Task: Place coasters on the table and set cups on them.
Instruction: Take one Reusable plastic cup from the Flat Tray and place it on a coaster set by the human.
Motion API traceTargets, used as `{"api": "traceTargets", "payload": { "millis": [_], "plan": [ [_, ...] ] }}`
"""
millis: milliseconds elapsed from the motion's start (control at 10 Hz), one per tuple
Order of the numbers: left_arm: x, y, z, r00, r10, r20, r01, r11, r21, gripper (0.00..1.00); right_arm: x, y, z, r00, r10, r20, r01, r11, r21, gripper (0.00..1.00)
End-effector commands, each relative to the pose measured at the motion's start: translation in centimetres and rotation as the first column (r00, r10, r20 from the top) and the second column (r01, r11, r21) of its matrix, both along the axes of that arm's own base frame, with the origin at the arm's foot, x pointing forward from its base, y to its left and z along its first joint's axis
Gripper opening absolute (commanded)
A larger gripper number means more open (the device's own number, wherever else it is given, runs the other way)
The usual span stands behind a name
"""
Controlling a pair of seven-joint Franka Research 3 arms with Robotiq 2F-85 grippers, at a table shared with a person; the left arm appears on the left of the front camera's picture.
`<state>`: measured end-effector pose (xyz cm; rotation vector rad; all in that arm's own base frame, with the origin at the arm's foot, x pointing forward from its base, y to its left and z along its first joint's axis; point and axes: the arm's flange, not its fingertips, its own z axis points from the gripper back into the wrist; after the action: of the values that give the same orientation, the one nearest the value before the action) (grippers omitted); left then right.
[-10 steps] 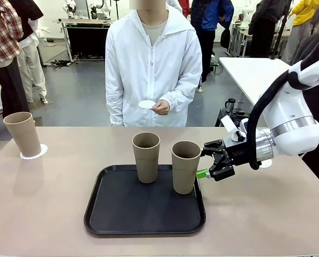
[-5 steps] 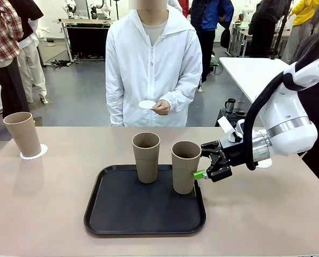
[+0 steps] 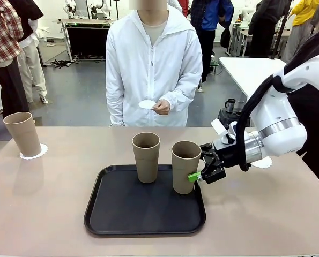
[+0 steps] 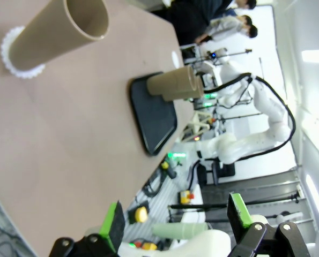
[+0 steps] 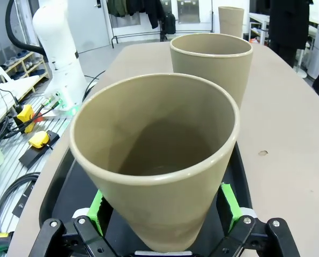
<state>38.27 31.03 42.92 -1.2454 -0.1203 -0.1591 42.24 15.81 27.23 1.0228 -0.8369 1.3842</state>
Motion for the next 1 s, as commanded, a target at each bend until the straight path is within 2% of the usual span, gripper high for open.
{"api": "traceTargets", "payload": {
  "millis": [0,200,300,400,500,700,800,900],
  "plan": [
    [0.0,0.0,0.3,1.000,0.010,-0.006,-0.010,1.000,0.002,1.00,0.6,1.1,-0.8,1.000,-0.003,0.012,0.002,1.000,0.014,1.00],
    [0.0,0.0,0.3,1.000,0.010,-0.006,-0.010,1.000,0.002,1.00,0.7,1.7,-1.0,0.999,-0.006,0.034,0.005,1.000,0.021,1.00],
    [0.0,0.0,0.3,1.000,0.010,-0.006,-0.010,1.000,0.002,1.00,0.7,1.9,-1.1,0.998,0.005,0.056,-0.006,1.000,0.020,0.41],
    [0.0,0.0,0.3,1.000,0.010,-0.006,-0.010,1.000,0.002,1.00,0.7,1.8,-1.1,0.998,0.006,0.057,-0.007,1.000,0.018,0.40],
    [0.0,0.0,0.3,1.000,0.010,-0.006,-0.010,1.000,0.002,1.00,0.8,1.8,-1.2,0.998,0.006,0.059,-0.007,1.000,0.018,0.00],
    [0.0,0.0,0.3,1.000,0.010,-0.006,-0.010,1.000,0.002,1.00,0.8,1.4,-1.2,0.998,-0.002,0.063,0.001,1.000,0.018,0.00],
    [0.0,0.0,0.3,1.000,0.010,-0.006,-0.010,1.000,0.002,1.00,0.7,1.0,-0.7,0.999,-0.017,0.045,0.016,1.000,0.022,0.24],
    [0.0,0.0,0.3,1.000,0.010,-0.006,-0.010,1.000,0.002,1.00,0.3,0.3,1.2,0.998,-0.036,-0.059,0.034,0.999,-0.037,0.73]
  ]
}}
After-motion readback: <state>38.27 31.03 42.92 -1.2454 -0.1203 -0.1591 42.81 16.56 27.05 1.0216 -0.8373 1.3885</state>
